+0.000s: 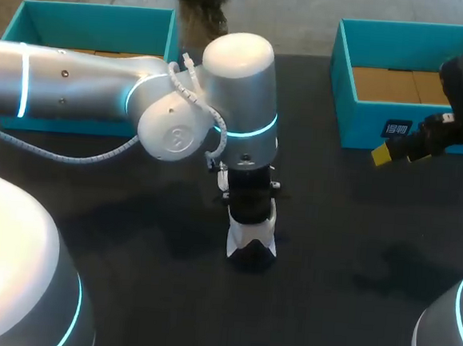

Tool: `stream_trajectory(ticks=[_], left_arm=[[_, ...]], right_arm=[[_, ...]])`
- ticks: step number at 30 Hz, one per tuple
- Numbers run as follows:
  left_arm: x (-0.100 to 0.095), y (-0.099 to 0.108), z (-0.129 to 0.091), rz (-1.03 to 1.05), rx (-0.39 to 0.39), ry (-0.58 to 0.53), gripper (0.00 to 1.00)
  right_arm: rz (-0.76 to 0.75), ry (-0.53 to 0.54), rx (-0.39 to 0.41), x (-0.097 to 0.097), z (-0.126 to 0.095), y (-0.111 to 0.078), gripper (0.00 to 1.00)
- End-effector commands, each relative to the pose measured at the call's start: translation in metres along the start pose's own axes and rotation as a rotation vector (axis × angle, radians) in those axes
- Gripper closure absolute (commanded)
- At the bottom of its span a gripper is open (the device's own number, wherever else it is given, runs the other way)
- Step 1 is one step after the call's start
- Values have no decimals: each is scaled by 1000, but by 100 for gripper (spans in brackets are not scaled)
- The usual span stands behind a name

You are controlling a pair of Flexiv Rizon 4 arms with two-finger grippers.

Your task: Take the shoe out of the shoebox, open the shoe tongue, remove and reinsert the insole, then place the shoe into the shoebox

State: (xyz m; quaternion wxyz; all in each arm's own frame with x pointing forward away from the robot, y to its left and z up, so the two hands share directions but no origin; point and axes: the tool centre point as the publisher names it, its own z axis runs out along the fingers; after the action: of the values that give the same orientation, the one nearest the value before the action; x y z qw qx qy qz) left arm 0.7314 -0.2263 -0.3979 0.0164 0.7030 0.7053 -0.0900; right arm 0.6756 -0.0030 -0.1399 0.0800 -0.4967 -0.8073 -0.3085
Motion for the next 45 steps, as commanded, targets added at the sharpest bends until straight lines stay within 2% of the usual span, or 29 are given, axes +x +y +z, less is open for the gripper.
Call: stream_trajectory(ticks=[1,10,14,22,28,37,38,40,41,45], left_arm=[[5,-2,-22,0,-62,1,100],[4,6,-45,-24,-234,48,100],[5,14,-49,-25,-345,99,100],[6,25,-57,-61,-446,139,100],[6,35,-57,-66,-483,162,100],[8,43,-57,-79,-479,163,100],[8,44,-57,-82,-480,165,80],[10,45,-56,-86,-480,168,11],[10,46,-56,-88,-479,170,0],[12,46,-55,-92,-469,174,0]], right_arm=[[1,0,5,0,1,2,0],[1,0,5,0,1,2,0],[1,0,5,0,1,2,0],[1,0,5,0,1,2,0],[1,0,5,0,1,2,0],[1,0,5,0,1,2,0],[1,0,5,0,1,2,0],[1,0,5,0,1,2,0],[1,0,5,0,1,2,0],[1,0,5,0,1,2,0]])
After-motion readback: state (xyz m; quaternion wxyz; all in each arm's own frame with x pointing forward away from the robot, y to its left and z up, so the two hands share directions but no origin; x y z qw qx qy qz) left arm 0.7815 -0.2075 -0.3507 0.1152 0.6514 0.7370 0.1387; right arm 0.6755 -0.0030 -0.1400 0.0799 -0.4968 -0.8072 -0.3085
